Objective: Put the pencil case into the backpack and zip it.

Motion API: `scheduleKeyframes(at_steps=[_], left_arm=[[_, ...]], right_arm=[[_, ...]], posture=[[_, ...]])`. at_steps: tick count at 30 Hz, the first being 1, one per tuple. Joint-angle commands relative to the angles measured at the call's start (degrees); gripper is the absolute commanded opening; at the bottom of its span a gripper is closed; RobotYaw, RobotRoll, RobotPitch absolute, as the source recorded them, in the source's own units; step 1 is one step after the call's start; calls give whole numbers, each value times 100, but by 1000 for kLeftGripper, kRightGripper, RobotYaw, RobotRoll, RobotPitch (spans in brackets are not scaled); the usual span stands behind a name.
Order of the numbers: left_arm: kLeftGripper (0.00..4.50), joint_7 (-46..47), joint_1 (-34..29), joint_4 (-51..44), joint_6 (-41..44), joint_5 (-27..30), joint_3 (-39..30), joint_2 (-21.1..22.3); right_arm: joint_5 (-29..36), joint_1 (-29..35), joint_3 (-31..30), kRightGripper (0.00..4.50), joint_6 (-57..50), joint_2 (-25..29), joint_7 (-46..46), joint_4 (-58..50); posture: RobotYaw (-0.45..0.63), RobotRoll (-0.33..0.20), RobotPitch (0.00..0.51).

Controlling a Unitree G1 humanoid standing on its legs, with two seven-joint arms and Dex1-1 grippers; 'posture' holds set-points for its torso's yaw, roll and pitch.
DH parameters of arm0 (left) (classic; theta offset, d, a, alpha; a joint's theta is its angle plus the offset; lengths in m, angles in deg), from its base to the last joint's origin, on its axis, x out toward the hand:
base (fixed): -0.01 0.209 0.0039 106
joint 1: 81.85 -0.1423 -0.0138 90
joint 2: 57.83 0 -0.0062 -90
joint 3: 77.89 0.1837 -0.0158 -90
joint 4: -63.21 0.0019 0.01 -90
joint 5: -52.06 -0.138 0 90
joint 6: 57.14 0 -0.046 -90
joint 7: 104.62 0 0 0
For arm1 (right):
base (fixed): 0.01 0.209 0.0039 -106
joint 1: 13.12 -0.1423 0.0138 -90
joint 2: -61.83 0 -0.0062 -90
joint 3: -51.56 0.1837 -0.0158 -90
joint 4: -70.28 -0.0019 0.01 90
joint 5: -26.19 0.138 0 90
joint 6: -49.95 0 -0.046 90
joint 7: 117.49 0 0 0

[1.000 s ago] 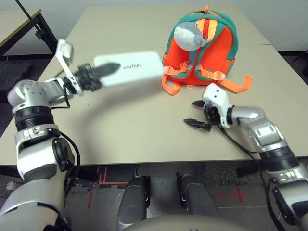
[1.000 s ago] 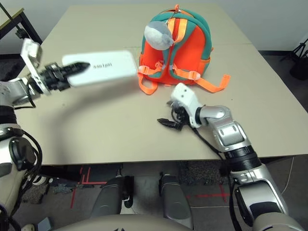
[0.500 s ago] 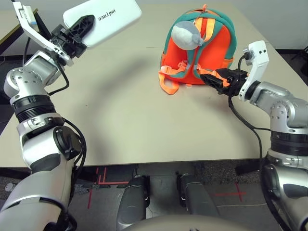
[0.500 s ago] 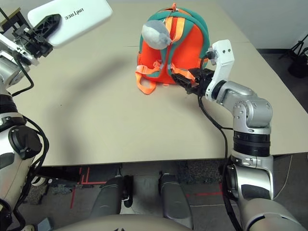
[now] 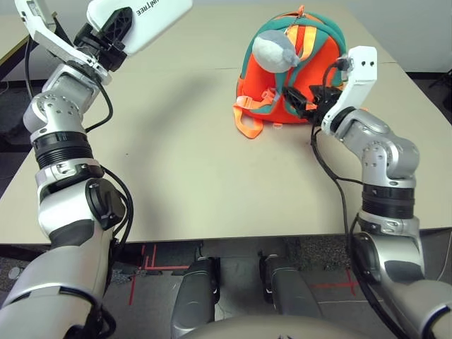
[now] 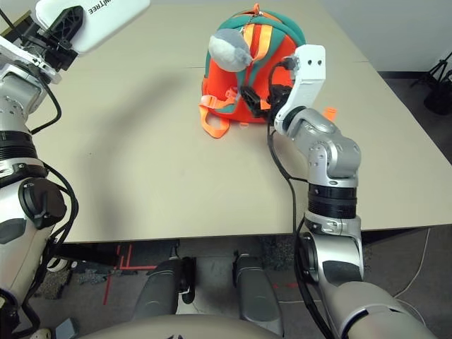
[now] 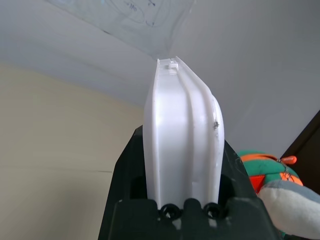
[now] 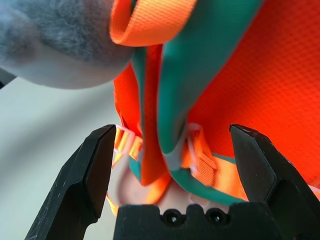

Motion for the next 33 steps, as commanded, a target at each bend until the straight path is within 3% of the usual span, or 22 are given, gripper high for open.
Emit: scheduleKeyframes(at_steps=[1,27,30,33], left_arm=[[1230,-46,73,-22,-148,-24,23,-5],[1230,58,-19,-302,-40,59,101,-240],[1230,76,-39,-340,-18,60,104,-251],[1230,88,-52,-370,0,58,114,-267]], right_arm=[[-83,-83,-165,4500,212,-90,-66,180],[-815,-920,-373,4500,2577,-437,-396,2947],[-812,-932,-357,3859,2661,-432,-405,3022],[-796,-930,-345,2755,2689,-419,-376,3035]], posture=[[-174,0,119],[-166,0,116],[-166,0,116],[-167,0,116]])
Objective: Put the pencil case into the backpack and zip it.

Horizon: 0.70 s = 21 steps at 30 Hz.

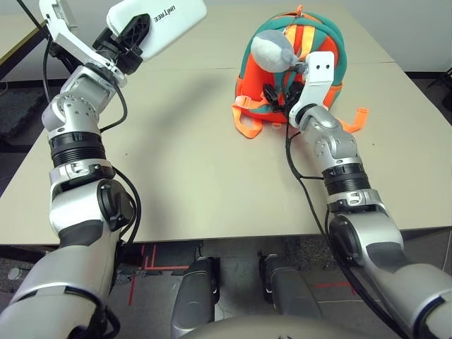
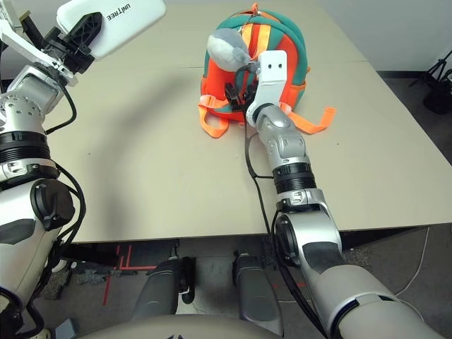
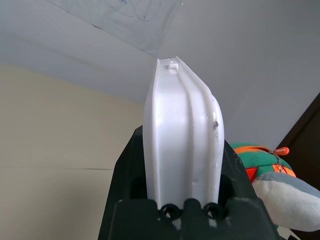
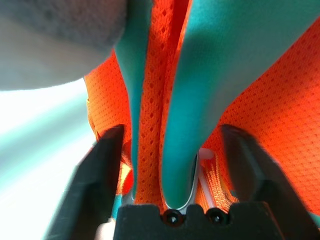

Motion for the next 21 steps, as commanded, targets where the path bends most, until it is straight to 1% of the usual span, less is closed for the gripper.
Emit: scheduleKeyframes(at_steps=[1,5,6,7,8,16,21], left_arm=[[1230,24,-31,-172,30,53,6,-28],[1230,22,-17,-170,33,45,36,-60],[1230,21,-14,-169,33,44,39,-66],[1230,19,-11,-167,33,43,47,-73],[1230,15,-8,-164,30,42,57,-79],[1230,-3,-11,-166,21,36,110,-102],[1230,-7,-2,-155,13,34,122,-114]], right_arm=[[-3,-43,24,2409,84,6,19,70],[19,7,31,941,85,22,61,-23],[21,15,32,647,87,25,70,-36],[28,29,34,454,82,30,83,-62],[35,45,36,379,69,38,96,-97],[173,181,43,379,-214,233,405,-648],[346,472,51,379,-770,487,641,-1495]], posture=[[-167,0,116],[-171,0,115],[-171,0,115],[-171,0,115],[-175,0,116],[-175,0,116],[-176,0,116]])
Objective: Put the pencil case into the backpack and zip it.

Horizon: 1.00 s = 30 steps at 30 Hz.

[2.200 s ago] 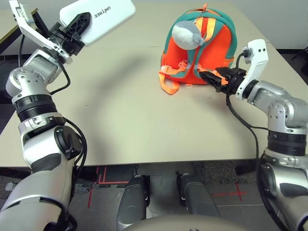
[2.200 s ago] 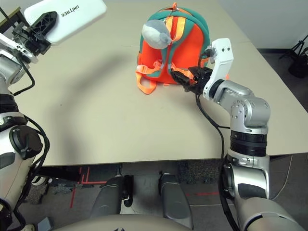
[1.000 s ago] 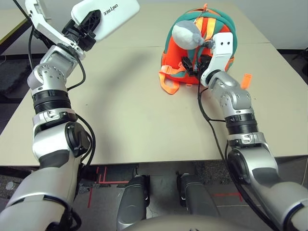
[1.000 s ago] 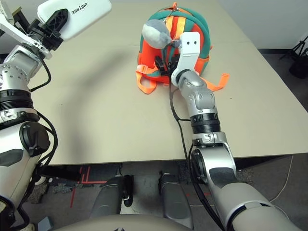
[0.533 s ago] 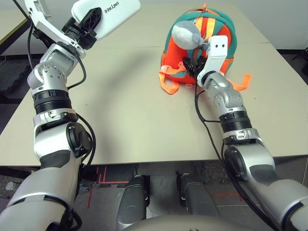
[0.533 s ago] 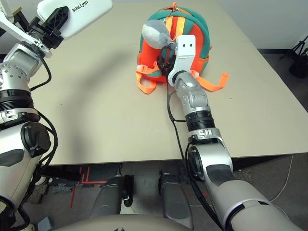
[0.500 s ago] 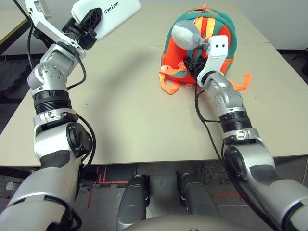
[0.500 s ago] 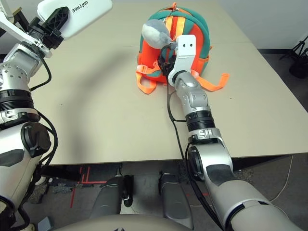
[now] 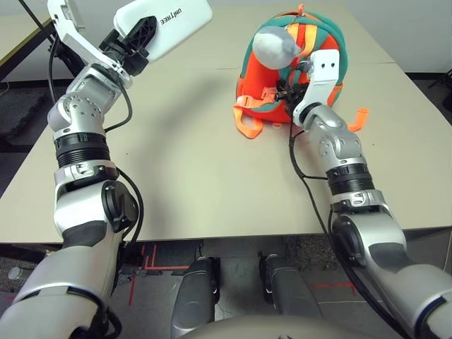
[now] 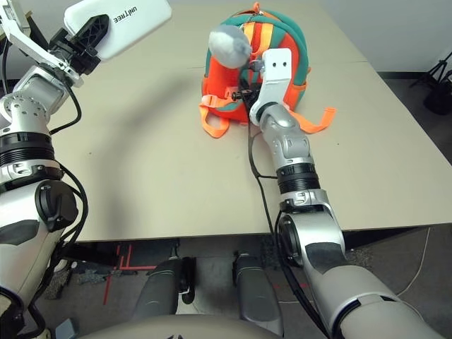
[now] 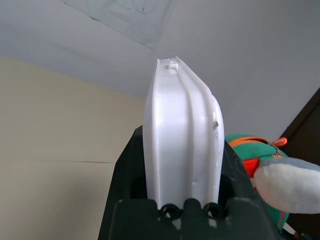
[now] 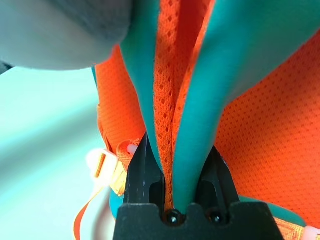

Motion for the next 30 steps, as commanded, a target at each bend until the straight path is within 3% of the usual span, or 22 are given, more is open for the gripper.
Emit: scheduleKeyframes(at_steps=[1,16,30], left_arm=[[1230,-45,27,-154,-16,35,9,1],[1230,-142,139,61,-144,-19,66,-77],[1230,-317,294,437,-295,-75,189,-129]], right_arm=[[204,218,43,379,-427,229,186,-800],[725,1488,274,379,-2007,1290,347,-3462],[1218,2263,678,378,-3019,1391,-141,-5438]], posture=[[-177,0,117],[-204,0,114],[-242,0,116]])
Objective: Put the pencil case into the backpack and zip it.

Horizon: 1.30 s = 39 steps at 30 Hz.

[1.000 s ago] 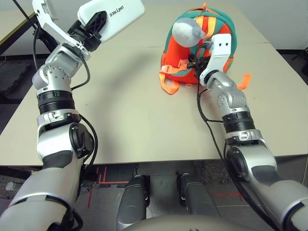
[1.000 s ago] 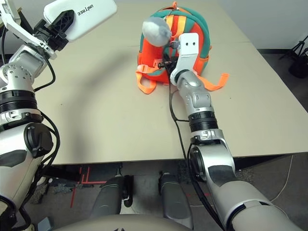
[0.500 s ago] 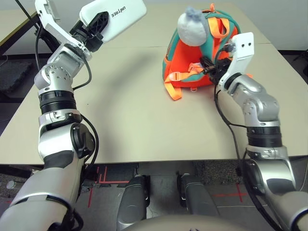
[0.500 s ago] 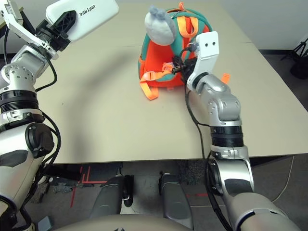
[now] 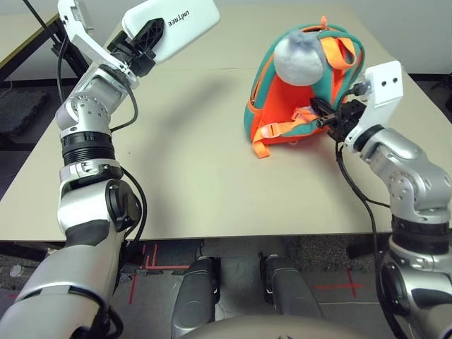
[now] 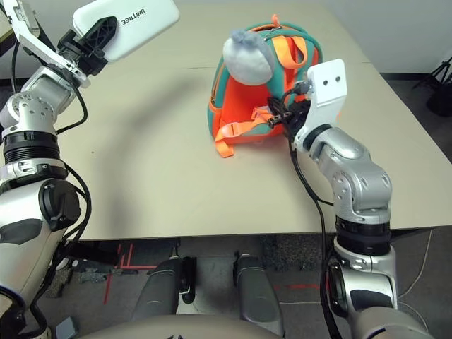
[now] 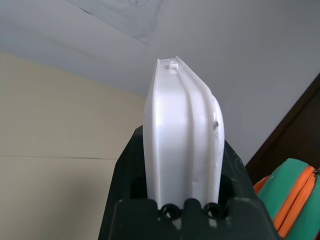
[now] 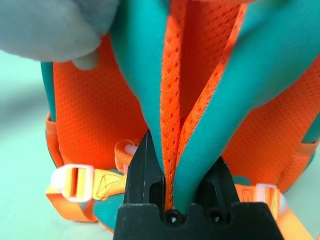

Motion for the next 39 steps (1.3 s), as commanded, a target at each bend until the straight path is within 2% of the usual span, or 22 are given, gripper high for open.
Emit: scheduleKeyframes(at_steps=[1,10,19,29,34,39], left_arm=[[1230,-163,189,146,-153,-56,22,-9],[1230,-302,337,445,-262,-140,79,-35],[1230,-395,383,466,-244,-175,117,-53],[1230,-777,390,201,34,-145,356,25],[1230,-1246,412,-77,218,-147,594,61],[1230,-2015,575,-276,455,-176,935,291]], right_arm=[[218,44,305,378,-209,24,-173,-707],[569,580,223,378,-760,-175,-472,-1671],[15,1550,-506,378,90,-310,-427,-1269],[-369,1506,-773,378,792,-321,-317,-474],[-496,1593,-906,378,1002,-319,-241,-231],[-548,1620,-925,378,1112,-311,-188,-109]], posture=[[-246,0,116],[-267,0,117],[-255,0,117],[-245,0,114],[-238,0,108],[-235,0,108]])
